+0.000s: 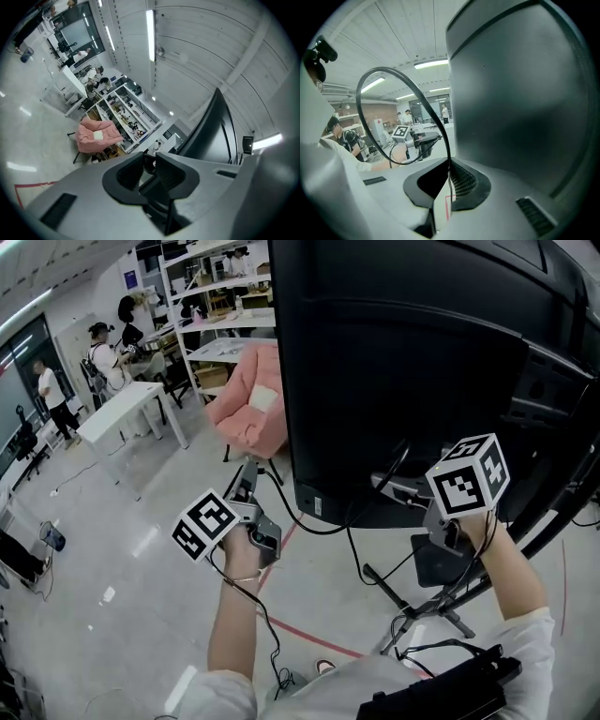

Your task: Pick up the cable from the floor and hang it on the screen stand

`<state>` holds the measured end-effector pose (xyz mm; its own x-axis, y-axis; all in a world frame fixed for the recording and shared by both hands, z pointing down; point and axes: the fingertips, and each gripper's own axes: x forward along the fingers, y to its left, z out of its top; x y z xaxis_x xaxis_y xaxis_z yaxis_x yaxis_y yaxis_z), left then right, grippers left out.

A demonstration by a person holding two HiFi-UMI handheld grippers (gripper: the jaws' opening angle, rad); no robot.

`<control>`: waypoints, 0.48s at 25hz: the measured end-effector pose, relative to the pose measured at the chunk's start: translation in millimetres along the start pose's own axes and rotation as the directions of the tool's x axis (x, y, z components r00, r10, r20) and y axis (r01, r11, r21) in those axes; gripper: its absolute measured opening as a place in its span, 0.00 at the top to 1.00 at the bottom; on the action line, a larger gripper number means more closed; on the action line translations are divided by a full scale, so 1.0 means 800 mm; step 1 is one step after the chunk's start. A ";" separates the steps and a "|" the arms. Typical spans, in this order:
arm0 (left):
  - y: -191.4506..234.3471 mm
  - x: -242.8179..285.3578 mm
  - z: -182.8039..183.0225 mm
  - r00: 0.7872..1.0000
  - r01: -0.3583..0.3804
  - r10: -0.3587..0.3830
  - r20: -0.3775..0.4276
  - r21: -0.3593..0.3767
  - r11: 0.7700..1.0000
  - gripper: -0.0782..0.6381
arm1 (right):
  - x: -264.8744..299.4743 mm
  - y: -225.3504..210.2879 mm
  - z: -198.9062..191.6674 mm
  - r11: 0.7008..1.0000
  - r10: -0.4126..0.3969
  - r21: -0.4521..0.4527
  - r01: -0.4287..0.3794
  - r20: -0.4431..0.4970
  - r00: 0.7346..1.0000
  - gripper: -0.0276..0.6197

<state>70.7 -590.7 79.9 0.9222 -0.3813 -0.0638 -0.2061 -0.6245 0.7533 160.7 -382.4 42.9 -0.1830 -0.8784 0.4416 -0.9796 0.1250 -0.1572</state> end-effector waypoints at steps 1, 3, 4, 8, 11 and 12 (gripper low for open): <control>0.000 0.009 0.003 1.000 0.018 -0.018 -0.011 -0.003 1.000 0.77 | -0.002 -0.003 0.003 1.000 -0.026 0.004 0.026 -0.001 1.000 0.91; -0.001 0.028 0.012 0.998 0.060 -0.060 -0.035 -0.002 0.998 0.77 | -0.005 -0.008 0.010 0.996 -0.087 0.019 0.086 0.002 0.996 0.91; -0.003 0.039 0.017 0.995 0.085 -0.085 -0.050 0.000 0.996 0.77 | -0.006 -0.011 0.014 0.992 -0.121 0.031 0.120 0.005 0.993 0.91; -0.001 0.092 0.029 0.972 0.192 -0.191 -0.137 -0.008 0.981 0.77 | -0.005 -0.025 0.030 0.957 -0.274 0.105 0.271 0.020 0.961 0.91; 0.006 0.120 0.042 0.944 0.259 -0.250 -0.215 0.013 0.966 0.77 | 0.001 -0.023 0.046 0.914 -0.382 0.161 0.373 0.029 0.924 0.91; 0.007 0.127 0.048 0.934 0.281 -0.266 -0.238 0.032 0.959 0.77 | 0.004 -0.022 0.051 0.896 -0.418 0.176 0.407 0.028 0.908 0.91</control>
<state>150.5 -658.8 52.6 0.9942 -0.0285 -0.1042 0.0507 -0.7281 0.6836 180.4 -406.4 10.8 0.2454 -0.8627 0.4422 -0.9379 -0.3266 -0.1167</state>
